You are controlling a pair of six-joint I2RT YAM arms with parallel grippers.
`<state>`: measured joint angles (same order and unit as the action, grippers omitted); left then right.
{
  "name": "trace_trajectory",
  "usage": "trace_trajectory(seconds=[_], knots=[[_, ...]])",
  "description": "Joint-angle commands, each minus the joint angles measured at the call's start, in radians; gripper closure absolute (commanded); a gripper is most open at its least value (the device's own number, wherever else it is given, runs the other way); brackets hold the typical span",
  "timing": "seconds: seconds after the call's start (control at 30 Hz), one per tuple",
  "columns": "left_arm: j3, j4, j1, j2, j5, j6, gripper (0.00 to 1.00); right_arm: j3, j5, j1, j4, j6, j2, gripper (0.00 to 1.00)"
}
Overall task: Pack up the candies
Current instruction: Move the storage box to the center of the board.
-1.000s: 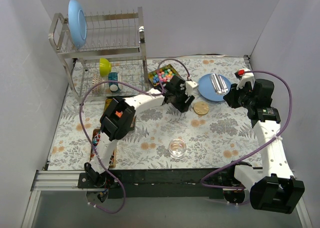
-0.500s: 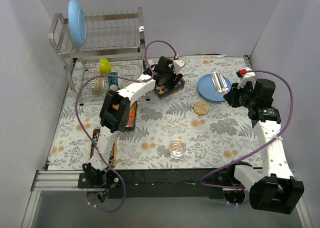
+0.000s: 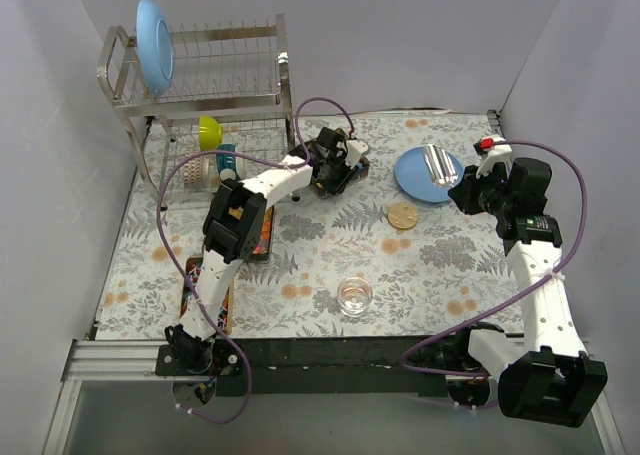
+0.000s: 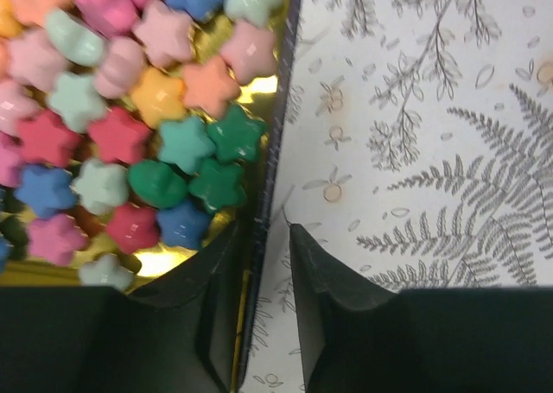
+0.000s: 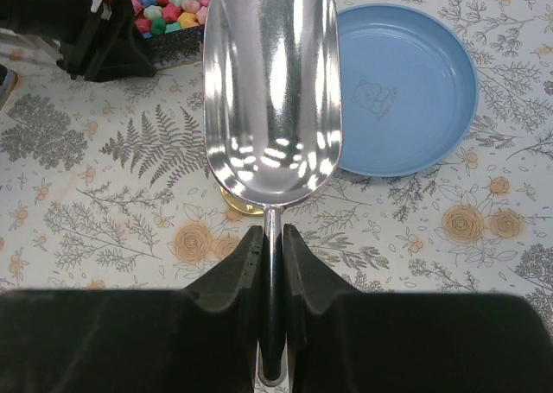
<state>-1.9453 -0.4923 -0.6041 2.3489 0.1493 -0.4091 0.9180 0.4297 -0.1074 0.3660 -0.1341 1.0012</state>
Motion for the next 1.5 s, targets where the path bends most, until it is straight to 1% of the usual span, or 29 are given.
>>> trace_trajectory(seconds=[0.0, 0.07, 0.13, 0.2, 0.23, 0.4, 0.43, 0.47, 0.6, 0.67, 0.77, 0.87, 1.0, 1.03, 1.07, 1.13, 1.17, 1.2, 1.23, 1.3, 1.33, 1.37, 1.4, 1.43, 1.47], knots=[[0.060, -0.028, -0.002, -0.094, 0.101, 0.030, 0.79, -0.013, 0.023, -0.005, -0.053, 0.005, -0.019, 0.99], [0.085, -0.046, -0.013, -0.109, 0.137, 0.027, 0.84, -0.016, 0.021, -0.006, -0.056, 0.004, -0.018, 0.99], [0.126, -0.051, -0.034, -0.137, 0.148, 0.032, 0.90, -0.019, 0.026, -0.008, -0.062, 0.004, -0.016, 0.99], [0.157, -0.051, -0.051, -0.160, 0.159, 0.039, 0.92, -0.022, 0.027, -0.006, -0.067, 0.002, -0.018, 0.99], [0.176, -0.049, -0.066, -0.180, 0.159, 0.049, 0.96, -0.022, 0.029, -0.008, -0.070, 0.002, -0.016, 0.99], [0.330, -0.029, -0.114, -0.263, 0.194, 0.085, 1.00, -0.027, 0.032, -0.006, -0.065, -0.007, -0.026, 0.99], [0.356, -0.025, -0.132, -0.281, 0.200, 0.098, 1.00, -0.028, 0.034, -0.008, -0.065, -0.010, -0.029, 0.99], [0.421, -0.013, -0.143, -0.315, 0.203, 0.136, 1.00, -0.030, 0.034, -0.006, -0.064, -0.012, -0.032, 0.99], [0.544, 0.035, -0.172, -0.384, 0.182, 0.193, 1.00, -0.044, 0.038, -0.006, -0.059, -0.010, -0.045, 0.99], [0.557, 0.035, -0.171, -0.393, 0.162, 0.204, 1.00, -0.047, 0.041, -0.006, -0.056, -0.009, -0.050, 0.99], [0.598, 0.057, -0.172, -0.421, 0.139, 0.269, 1.00, -0.047, 0.052, -0.008, -0.050, -0.009, -0.053, 0.99], [0.635, 0.063, -0.172, -0.459, 0.157, 0.317, 1.00, -0.041, 0.072, -0.006, -0.032, -0.024, -0.047, 0.99], [0.692, 0.081, -0.172, -0.523, 0.157, 0.331, 0.99, -0.010, 0.129, -0.006, -0.006, -0.102, -0.017, 0.99], [0.701, 0.090, -0.174, -0.549, 0.148, 0.308, 0.79, 0.001, 0.132, -0.005, -0.004, -0.137, -0.007, 0.99], [0.698, 0.106, -0.174, -0.563, 0.136, 0.284, 0.68, 0.013, 0.139, -0.005, 0.002, -0.165, 0.003, 0.99], [0.686, 0.124, -0.169, -0.597, 0.092, 0.203, 0.54, 0.076, 0.153, 0.001, 0.042, -0.238, 0.057, 0.99], [0.663, 0.124, -0.166, -0.634, 0.093, 0.179, 0.52, 0.105, 0.158, 0.011, 0.060, -0.261, 0.083, 0.99], [0.652, 0.126, -0.161, -0.655, 0.101, 0.152, 0.50, 0.183, 0.155, 0.023, 0.092, -0.287, 0.136, 0.99], [0.640, 0.124, -0.146, -0.677, 0.102, 0.115, 0.47, 0.218, 0.147, 0.067, 0.149, -0.353, 0.163, 0.99], [0.628, 0.115, -0.110, -0.747, 0.114, -0.002, 0.43, 0.321, 0.087, 0.135, 0.209, -0.433, 0.226, 0.99], [0.632, 0.115, -0.093, -0.770, 0.118, -0.043, 0.41, 0.358, 0.060, 0.200, 0.279, -0.478, 0.244, 0.99], [0.641, 0.118, -0.077, -0.798, 0.116, -0.142, 0.39, 0.393, 0.026, 0.230, 0.319, -0.563, 0.263, 0.99], [0.682, 0.123, -0.042, -0.848, 0.115, -0.186, 0.38, 0.428, 0.015, 0.256, 0.356, -0.597, 0.308, 0.99], [0.710, 0.129, -0.030, -0.876, 0.125, -0.222, 0.38, 0.523, 0.012, 0.294, 0.457, -0.631, 0.333, 0.99], [0.742, 0.142, -0.020, -0.901, 0.122, -0.282, 0.39, 0.562, 0.003, 0.307, 0.499, -0.704, 0.361, 0.99]])
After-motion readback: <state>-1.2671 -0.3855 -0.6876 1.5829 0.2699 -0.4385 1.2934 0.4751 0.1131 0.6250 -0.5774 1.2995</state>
